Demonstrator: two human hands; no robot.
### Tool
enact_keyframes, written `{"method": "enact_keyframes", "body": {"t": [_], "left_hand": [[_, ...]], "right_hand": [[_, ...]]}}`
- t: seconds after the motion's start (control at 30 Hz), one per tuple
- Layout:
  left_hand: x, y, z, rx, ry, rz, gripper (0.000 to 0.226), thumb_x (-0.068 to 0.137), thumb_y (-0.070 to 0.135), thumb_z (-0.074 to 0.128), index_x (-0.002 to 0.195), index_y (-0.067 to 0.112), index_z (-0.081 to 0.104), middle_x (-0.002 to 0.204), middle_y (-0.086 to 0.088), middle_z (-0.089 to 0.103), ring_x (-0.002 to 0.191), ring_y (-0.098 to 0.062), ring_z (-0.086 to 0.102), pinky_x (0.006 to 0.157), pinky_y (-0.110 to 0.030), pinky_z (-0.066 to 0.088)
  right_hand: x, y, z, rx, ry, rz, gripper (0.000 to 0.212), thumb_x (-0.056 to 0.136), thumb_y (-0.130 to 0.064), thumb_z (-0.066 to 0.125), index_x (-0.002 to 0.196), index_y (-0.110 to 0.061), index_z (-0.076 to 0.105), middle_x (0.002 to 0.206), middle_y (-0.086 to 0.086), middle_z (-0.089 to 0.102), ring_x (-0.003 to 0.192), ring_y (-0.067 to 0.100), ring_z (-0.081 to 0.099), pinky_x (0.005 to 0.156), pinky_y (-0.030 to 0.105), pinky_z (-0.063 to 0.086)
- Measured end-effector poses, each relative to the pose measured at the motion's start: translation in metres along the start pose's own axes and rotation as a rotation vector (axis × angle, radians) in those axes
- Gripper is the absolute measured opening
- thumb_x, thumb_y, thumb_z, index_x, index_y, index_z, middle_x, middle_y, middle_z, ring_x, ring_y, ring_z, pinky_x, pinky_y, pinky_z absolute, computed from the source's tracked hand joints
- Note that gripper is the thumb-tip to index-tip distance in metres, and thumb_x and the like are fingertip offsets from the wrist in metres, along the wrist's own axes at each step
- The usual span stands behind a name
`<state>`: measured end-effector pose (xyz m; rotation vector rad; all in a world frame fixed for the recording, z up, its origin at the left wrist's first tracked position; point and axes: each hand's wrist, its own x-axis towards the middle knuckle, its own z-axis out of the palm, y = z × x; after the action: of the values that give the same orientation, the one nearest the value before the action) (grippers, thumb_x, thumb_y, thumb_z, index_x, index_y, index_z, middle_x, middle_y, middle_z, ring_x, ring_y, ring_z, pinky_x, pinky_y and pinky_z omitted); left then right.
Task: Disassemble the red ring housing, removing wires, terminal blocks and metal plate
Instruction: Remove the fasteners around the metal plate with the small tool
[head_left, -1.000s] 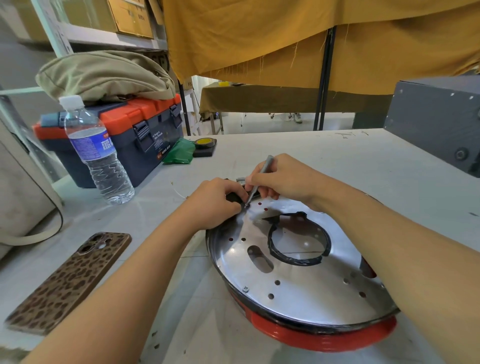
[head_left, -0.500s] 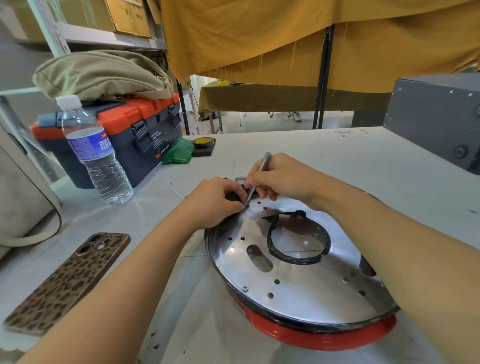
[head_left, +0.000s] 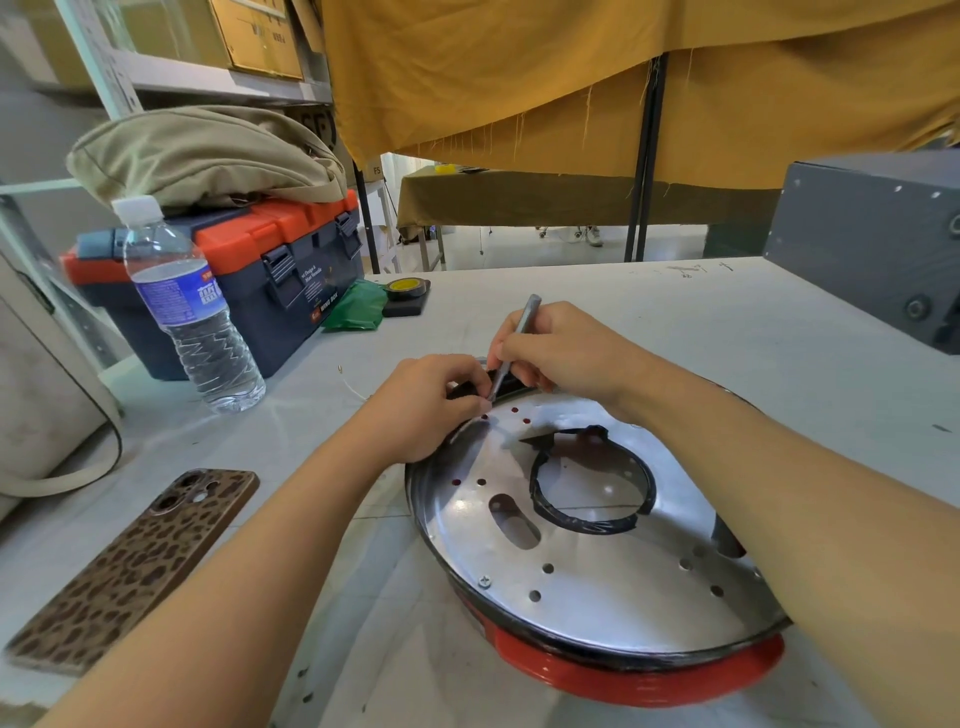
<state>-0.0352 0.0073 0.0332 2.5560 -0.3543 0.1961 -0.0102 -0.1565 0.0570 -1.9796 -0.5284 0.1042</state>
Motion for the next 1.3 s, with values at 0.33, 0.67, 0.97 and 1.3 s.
{"method": "enact_keyframes", "body": {"t": [0.33,0.67,0.97,1.3], "left_hand": [[-0.002,-0.001,0.001,-0.195,0.28,0.031,0.001,0.087,0.016,0.063,0.086,0.017,0.063,0.099,0.006,0.065,0.092,-0.008,0.06,0.081,-0.012,0.046],[-0.01,-0.015,-0.023,-0.369,0.33,-0.046,0.004,0.081,0.018,0.073,0.083,0.017,0.069,0.077,0.005,0.069,0.068,-0.002,0.062,0.062,-0.009,0.047],[-0.044,-0.046,-0.036,-0.191,0.119,-0.052,0.009,0.077,0.017,0.076,0.076,0.024,0.071,0.071,0.009,0.069,0.063,0.0,0.06,0.064,-0.007,0.046],[-0.075,-0.056,-0.035,0.294,-0.122,0.071,0.016,0.085,0.011,0.063,0.094,0.018,0.074,0.093,0.001,0.067,0.085,-0.013,0.058,0.079,-0.02,0.043]], "right_hand": [[-0.001,-0.01,-0.004,0.011,0.254,-0.054,0.022,0.096,-0.024,0.054,0.079,-0.013,0.063,0.06,0.0,0.054,0.055,0.011,0.049,0.06,0.025,0.042],[-0.018,-0.037,-0.012,-0.198,0.004,-0.09,0.024,0.102,-0.026,0.04,0.093,-0.016,0.06,0.069,0.01,0.071,0.052,0.014,0.066,0.055,0.02,0.055],[-0.052,-0.007,0.008,-0.773,-0.25,-0.152,0.02,0.097,-0.035,0.047,0.113,-0.027,0.055,0.097,-0.008,0.06,0.076,0.004,0.05,0.065,0.017,0.038],[-0.058,0.004,0.003,-0.808,-0.218,-0.106,0.024,0.094,-0.042,0.05,0.114,-0.029,0.053,0.098,0.0,0.063,0.085,0.017,0.058,0.075,0.033,0.047]]}}
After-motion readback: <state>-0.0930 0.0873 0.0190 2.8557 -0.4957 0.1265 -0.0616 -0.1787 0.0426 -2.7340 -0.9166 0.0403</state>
